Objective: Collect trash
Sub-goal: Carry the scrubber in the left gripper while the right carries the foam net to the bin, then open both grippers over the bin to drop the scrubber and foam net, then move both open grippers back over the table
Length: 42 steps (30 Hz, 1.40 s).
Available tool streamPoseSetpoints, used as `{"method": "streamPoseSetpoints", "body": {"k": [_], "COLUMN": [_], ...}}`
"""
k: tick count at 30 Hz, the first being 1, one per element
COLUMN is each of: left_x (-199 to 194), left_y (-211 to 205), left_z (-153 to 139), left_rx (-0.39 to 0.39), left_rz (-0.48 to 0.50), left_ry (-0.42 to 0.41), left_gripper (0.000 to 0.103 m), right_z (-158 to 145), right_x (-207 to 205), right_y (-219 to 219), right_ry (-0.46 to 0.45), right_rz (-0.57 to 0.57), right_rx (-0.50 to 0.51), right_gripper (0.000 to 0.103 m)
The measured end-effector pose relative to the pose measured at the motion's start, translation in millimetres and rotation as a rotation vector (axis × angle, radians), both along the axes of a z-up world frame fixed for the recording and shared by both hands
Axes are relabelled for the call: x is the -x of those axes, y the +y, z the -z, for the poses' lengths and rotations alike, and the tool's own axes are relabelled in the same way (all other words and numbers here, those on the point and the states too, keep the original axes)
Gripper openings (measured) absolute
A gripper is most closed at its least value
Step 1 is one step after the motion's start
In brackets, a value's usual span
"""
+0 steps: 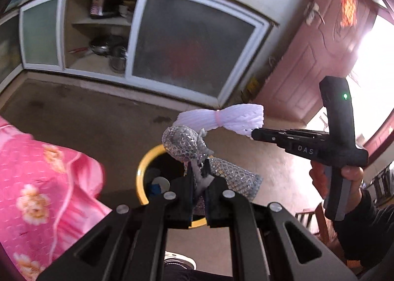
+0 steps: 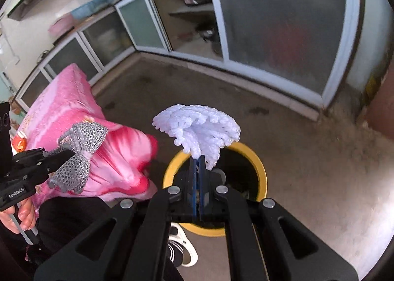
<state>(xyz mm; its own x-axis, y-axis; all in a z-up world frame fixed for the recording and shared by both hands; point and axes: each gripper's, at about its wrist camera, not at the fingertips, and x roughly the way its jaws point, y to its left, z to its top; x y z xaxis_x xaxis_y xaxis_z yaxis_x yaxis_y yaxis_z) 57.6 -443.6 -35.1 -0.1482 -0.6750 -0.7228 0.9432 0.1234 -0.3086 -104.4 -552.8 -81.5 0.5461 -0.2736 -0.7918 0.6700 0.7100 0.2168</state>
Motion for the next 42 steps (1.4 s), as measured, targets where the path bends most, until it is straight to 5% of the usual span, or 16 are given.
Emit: {"method": "streamPoseSetpoints", "body": {"k": [18, 21, 23, 25, 26, 28, 37, 42], "left_x": [16.8, 11.3, 4.5, -1.9, -6.0, -12.4, -24.9, -31.9], "left_y": [-73.7, -77.3, -74.1, -70.4, -67.9, -64.2, -30.0, 8.3], "left_z": [85.2, 90.7, 93.3, 93.6, 92.7, 90.5, 53.6, 15.9], "left_rx": [-0.162, -0.168, -0.165, -0.155, -0.148, -0.136, -0.044, 0.040], "left_rz": [0.040, 0.011, -0.020, -0.045, -0.063, -0.085, -0.130, -0.181], "left_ry": [0.008, 0.037, 0.058, 0.083, 0.102, 0.135, 0.143, 0.105], "left_gripper": [0.008, 0.024, 0.053, 0.068, 0.073, 0.079, 0.083, 0.087], "right_z": [85.5, 98.9, 105.5, 109.6, 109.5, 106.0, 79.3, 46.9], "right_x": [5.1, 5.3, 6.4, 10.8, 15.0, 21.7, 21.5, 16.6], "right_y": [-22.8, -30.5, -32.9, -36.3, -37.9, -39.9, -37.1, -21.9], "right_ry": [0.144, 0.172, 0.206, 0.200, 0.178, 0.155, 0.116, 0.046], "right_rz": [0.019, 0.030, 0.044, 0.063, 0.074, 0.100, 0.092, 0.086], "right_rx": [-0.161, -0.197, -0.202, -0.226, -0.237, -0.237, -0.187, -0.054], "right_gripper": [0.002, 0.003, 0.007, 0.030, 0.051, 0.063, 0.063, 0.066]}}
